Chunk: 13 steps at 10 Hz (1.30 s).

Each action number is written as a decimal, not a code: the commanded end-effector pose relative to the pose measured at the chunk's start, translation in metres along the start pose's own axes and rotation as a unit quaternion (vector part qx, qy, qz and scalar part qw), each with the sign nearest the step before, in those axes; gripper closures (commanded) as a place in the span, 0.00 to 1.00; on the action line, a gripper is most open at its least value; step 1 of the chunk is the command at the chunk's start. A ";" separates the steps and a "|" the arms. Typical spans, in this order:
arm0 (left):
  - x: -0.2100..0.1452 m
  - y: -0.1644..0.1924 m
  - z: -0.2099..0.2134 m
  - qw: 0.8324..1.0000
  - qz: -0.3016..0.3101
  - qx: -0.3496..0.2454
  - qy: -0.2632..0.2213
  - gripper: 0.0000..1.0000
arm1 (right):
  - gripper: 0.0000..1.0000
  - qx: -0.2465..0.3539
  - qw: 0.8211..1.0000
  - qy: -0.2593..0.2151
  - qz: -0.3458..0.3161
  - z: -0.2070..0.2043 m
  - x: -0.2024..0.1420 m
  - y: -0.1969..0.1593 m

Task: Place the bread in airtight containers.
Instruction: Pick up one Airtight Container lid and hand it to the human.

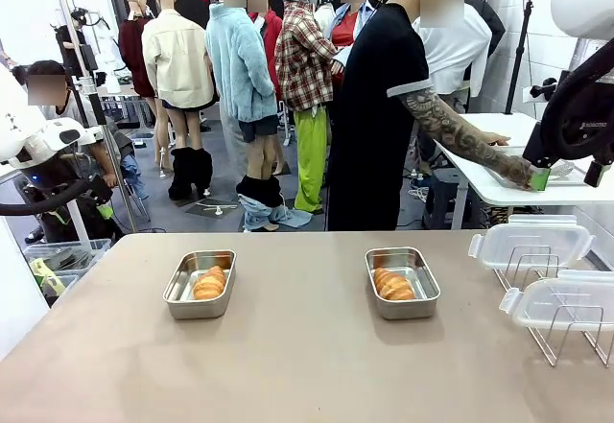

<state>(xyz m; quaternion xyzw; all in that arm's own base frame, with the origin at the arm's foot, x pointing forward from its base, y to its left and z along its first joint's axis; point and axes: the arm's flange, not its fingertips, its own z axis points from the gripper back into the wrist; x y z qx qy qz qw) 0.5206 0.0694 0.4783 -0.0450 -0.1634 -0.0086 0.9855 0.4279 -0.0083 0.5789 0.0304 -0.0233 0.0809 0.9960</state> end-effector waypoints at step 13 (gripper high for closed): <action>-0.001 0.001 0.002 1.000 -0.003 0.005 0.001 0.00 | 0.00 0.003 1.000 0.006 -0.008 0.001 0.001 0.001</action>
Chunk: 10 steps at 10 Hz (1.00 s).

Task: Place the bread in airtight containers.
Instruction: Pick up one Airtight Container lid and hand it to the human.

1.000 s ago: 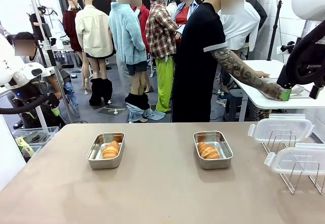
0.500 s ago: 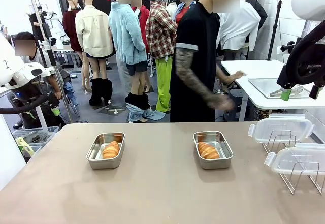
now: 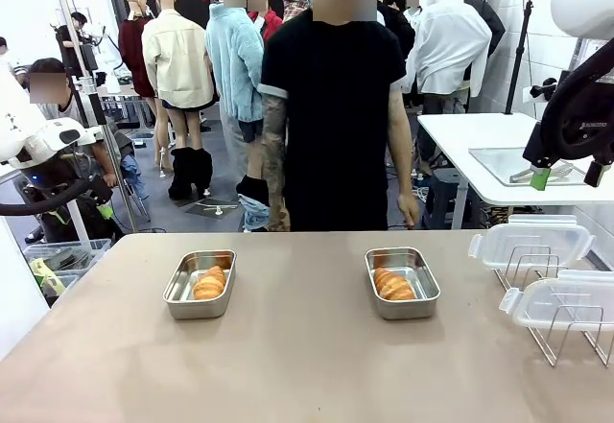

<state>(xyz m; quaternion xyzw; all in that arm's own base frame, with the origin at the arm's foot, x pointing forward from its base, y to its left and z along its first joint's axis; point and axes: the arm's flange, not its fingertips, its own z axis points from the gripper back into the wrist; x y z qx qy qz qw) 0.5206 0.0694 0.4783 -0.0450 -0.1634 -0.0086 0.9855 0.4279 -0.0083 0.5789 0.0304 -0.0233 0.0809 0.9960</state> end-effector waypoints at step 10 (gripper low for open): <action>-0.001 0.001 0.002 1.000 -0.003 0.005 0.001 0.00 | 0.00 0.003 1.000 0.006 -0.008 0.001 0.001 0.001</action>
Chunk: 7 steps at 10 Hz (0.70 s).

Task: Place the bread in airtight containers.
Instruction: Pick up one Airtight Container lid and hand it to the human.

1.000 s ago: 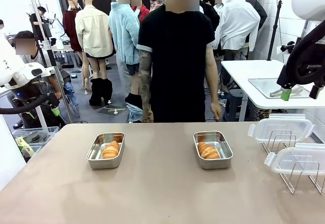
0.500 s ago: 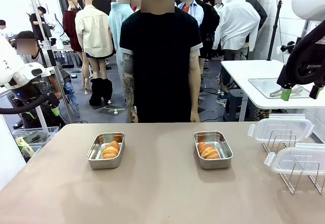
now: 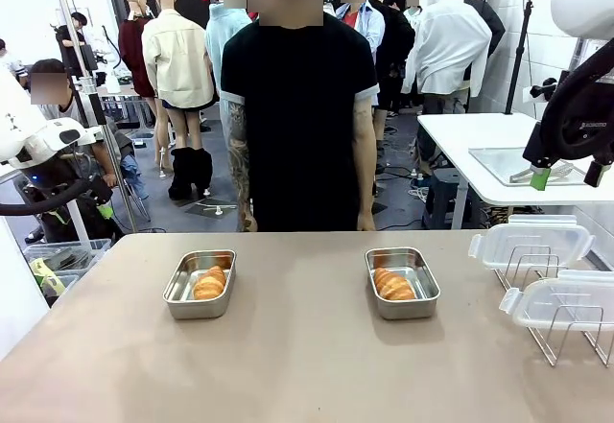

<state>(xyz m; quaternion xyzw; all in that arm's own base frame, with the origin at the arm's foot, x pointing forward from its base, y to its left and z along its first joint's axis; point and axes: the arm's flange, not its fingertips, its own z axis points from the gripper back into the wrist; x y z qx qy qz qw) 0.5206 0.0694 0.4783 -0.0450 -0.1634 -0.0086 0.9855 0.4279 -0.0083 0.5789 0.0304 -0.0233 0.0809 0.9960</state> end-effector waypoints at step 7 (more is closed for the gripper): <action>-0.001 0.001 0.002 1.000 -0.003 0.005 0.001 0.00 | 0.00 0.003 1.000 0.006 -0.008 0.001 0.001 0.001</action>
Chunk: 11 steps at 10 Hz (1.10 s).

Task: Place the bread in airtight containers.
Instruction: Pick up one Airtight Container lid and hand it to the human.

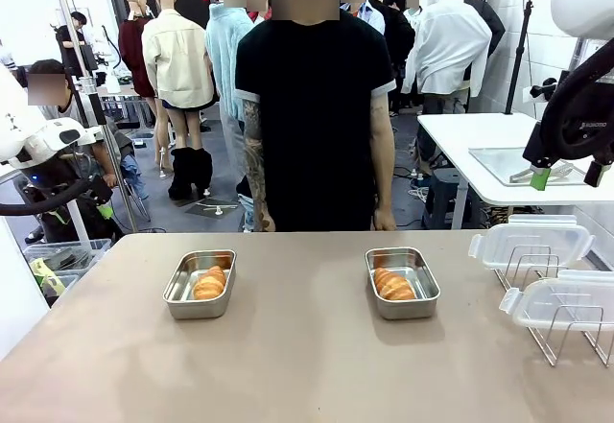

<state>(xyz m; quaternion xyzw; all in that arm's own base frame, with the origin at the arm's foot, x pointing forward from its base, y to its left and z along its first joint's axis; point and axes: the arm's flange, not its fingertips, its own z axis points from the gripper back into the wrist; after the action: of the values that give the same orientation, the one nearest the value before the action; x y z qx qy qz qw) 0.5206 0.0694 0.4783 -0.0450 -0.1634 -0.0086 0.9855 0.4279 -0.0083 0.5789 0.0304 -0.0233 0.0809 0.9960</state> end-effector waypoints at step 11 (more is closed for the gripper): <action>-0.001 0.001 0.002 1.000 -0.003 0.005 0.001 0.00 | 0.00 -0.076 0.872 0.090 0.475 -0.120 -0.025 0.032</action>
<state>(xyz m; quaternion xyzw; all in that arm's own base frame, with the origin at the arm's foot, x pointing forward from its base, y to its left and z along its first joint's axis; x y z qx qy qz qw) 0.5206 0.0691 0.4783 -0.0450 -0.1634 -0.0089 0.9855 0.4054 0.0305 0.4688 -0.0519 0.0500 0.5531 0.8300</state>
